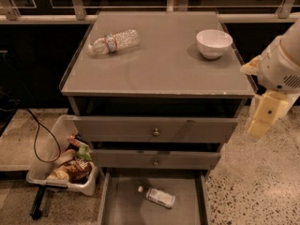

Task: Pick blue plastic bottle from bottom drawer and place on counter

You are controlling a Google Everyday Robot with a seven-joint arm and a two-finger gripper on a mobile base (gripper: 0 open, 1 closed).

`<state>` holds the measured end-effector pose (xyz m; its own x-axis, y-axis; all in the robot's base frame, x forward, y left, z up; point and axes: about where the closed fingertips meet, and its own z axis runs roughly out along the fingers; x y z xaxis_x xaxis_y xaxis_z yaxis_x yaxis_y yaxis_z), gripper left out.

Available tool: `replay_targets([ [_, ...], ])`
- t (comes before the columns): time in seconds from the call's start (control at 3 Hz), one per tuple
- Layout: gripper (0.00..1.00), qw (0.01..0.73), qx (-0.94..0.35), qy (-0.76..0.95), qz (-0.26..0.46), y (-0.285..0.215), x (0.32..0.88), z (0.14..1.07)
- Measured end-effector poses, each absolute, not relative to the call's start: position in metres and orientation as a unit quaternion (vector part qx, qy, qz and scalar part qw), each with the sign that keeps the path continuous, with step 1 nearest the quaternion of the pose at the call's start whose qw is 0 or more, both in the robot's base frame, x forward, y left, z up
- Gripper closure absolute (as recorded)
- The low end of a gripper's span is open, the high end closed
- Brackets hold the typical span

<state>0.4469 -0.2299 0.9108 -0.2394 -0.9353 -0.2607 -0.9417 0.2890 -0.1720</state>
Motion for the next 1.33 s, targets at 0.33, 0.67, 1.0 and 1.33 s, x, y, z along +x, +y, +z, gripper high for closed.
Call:
replay_targets([
  [0.33,0.00,0.202,-0.593,0.777,0.053,-0.242,0.444,0.855],
  [0.67,0.00,0.270,-0.578,0.766,0.080,-0.252,0.425,0.807],
  [1.0,0.00,0.319,-0.560,0.760,0.081,-0.262,0.426,0.768],
  [1.33,0.00,0.328,-0.561,0.757,0.070,-0.266,0.429,0.768],
])
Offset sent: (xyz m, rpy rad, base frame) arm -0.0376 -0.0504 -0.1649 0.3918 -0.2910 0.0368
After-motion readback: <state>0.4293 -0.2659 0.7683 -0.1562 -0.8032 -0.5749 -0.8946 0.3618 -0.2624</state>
